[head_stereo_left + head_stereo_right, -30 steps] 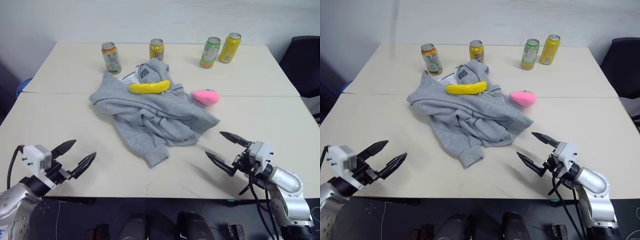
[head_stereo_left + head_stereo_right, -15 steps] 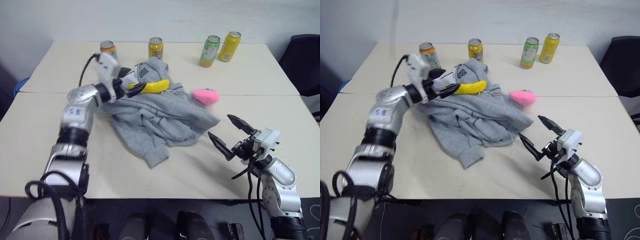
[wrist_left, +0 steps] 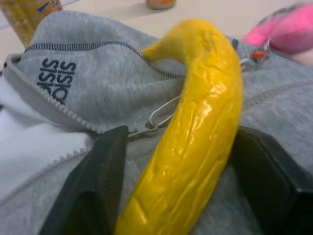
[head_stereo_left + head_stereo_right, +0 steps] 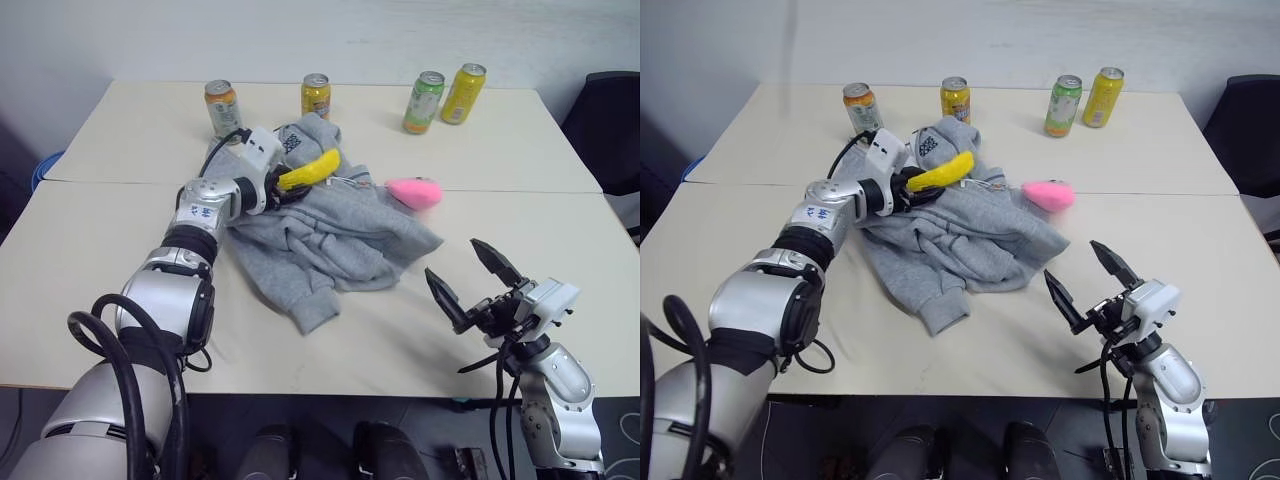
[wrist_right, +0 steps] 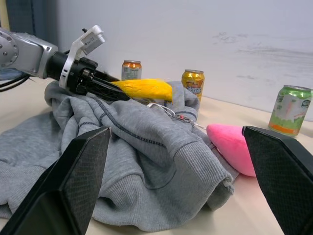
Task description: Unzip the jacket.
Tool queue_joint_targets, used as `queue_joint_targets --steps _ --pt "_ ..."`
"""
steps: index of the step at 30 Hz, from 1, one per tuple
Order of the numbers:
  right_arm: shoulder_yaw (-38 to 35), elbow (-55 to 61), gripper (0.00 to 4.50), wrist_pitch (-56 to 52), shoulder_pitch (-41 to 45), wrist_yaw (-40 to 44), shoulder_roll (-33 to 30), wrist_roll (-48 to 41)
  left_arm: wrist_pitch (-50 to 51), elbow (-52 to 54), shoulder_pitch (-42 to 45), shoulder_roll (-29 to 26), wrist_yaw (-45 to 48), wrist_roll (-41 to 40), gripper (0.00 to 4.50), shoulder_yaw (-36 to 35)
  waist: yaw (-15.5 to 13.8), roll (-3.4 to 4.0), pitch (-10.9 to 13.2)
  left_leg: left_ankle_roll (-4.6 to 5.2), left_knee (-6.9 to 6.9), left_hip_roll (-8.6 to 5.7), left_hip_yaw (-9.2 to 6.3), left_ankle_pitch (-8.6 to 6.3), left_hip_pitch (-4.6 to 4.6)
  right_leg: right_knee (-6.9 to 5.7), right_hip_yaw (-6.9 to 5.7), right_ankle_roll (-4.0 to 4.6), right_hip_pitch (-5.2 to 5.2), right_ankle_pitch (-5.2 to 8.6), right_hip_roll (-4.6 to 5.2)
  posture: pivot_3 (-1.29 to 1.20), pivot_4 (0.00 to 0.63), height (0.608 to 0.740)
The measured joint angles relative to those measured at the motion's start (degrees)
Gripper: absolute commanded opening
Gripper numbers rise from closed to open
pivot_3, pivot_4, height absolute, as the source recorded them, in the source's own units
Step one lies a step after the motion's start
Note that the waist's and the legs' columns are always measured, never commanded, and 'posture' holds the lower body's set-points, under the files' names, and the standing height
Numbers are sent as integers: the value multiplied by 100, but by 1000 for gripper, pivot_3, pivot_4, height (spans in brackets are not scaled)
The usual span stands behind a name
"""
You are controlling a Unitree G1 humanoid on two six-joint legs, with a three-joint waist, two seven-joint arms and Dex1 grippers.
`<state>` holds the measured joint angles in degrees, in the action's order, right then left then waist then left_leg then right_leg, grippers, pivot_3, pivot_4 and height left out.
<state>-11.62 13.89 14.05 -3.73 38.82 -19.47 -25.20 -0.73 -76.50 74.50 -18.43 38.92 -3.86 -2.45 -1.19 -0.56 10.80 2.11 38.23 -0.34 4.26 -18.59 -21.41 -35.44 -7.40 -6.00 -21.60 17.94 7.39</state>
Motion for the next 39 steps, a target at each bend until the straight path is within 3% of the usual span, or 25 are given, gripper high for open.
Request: queue_joint_targets --steps 5,9,12,15,21,26,29,37,39 --pt "37 146 4500 -16 30 -97 1 4 96 -10 -1 -46 485 -322 1020 -607 14 -1 0 0 0 0 -1 0 0 -1 -2 0 0 0 -3 0 150 740" --pt "283 144 4500 -60 277 -68 8 4 -383 323 -206 -266 566 -796 893 -1261 114 -5 4 -3 -1 4 -2 2 2 -5 0 0 -3 0 2 0 150 740" --pt "532 145 4500 -147 643 64 8 -10 -934 1239 -785 -678 121 -1136 893 -1794 221 -5 4 -13 -13 9 -7 1 21 -7 -1 0 -3 0 15 0 150 740" --pt "877 56 4500 -168 957 453 -46 -3 -758 3006 -2263 -1194 -686 -1122 893 -2067 295 -3 4 -21 -20 7 -34 -1 32 -15 -1 1 -2 0 17 0 150 740" --pt "1281 -386 4500 -132 1533 1359 -303 36 1035 6610 -5661 -1240 -2298 -1307 893 -3559 265 -46 20 -23 -3 8 -81 -10 15 -15 54 1 2 0 22 0 150 740" --pt "1390 -921 4500 -161 1801 1893 -471 51 2029 8205 -7692 -1196 -2800 -1395 893 -4797 52 -43 21 -20 7 -6 -105 -21 20 13 103 1 31 0 26 0 150 740" --pt "1379 -1089 4500 -203 1865 1989 -487 51 2580 8324 -8147 -1041 -2919 -1553 1865 -5019 -31 -42 22 -50 5 -6 -107 -38 20 42 104 3 31 1 26 0 150 740" --pt "1313 -1118 4500 -503 1878 2021 -733 50 2888 8669 -8097 -991 -2746 -2082 4431 -4907 18 -42 21 -39 -6 1 -93 -30 19 21 106 4 18 1 15 0 150 740" --pt "1311 -1086 4500 -648 1842 1976 -837 69 2652 8718 -8114 -1088 -2603 -2028 4473 -4737 37 -43 21 -38 -7 3 -86 -29 18 21 104 5 14 1 13 0 150 740"
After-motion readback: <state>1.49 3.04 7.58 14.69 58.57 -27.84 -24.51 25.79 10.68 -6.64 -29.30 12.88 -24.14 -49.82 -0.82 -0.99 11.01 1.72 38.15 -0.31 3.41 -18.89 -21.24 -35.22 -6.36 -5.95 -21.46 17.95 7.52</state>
